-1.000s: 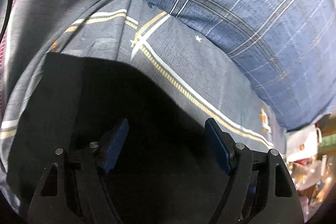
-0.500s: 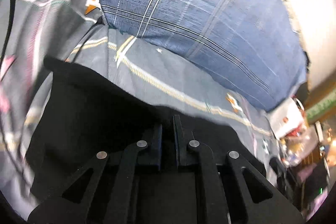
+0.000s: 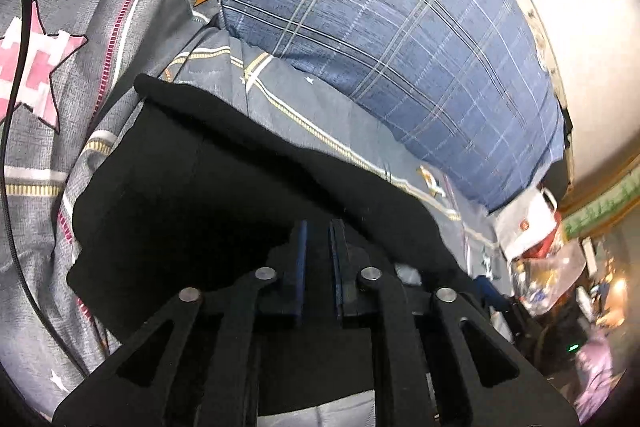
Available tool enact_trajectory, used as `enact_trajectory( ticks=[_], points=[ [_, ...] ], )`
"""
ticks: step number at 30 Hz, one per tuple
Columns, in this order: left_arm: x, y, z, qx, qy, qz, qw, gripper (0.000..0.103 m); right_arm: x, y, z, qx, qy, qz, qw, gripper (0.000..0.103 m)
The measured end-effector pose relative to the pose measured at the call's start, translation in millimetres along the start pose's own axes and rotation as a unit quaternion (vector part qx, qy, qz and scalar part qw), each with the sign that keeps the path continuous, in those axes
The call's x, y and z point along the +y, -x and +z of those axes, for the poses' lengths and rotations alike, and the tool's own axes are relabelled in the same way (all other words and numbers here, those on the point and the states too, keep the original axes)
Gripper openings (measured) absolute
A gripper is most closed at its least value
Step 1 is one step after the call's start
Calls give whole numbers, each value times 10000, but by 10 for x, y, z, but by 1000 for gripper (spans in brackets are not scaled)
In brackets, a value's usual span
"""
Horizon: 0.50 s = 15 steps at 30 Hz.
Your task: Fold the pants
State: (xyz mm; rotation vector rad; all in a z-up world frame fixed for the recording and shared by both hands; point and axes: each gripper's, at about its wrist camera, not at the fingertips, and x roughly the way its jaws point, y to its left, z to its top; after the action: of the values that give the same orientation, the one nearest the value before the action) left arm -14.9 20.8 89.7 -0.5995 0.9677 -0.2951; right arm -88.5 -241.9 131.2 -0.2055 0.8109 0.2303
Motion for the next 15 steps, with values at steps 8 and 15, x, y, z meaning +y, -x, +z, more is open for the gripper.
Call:
enact_trajectory(
  ticks=[8, 15],
  points=[
    [124, -373, 317, -210, 708, 293, 9968, 84, 98, -520, 52, 403, 781, -384, 9954, 49],
    [105, -928, 493, -46, 812, 652, 9946, 44, -171, -733, 71, 432, 511, -353, 9971, 9]
  ],
)
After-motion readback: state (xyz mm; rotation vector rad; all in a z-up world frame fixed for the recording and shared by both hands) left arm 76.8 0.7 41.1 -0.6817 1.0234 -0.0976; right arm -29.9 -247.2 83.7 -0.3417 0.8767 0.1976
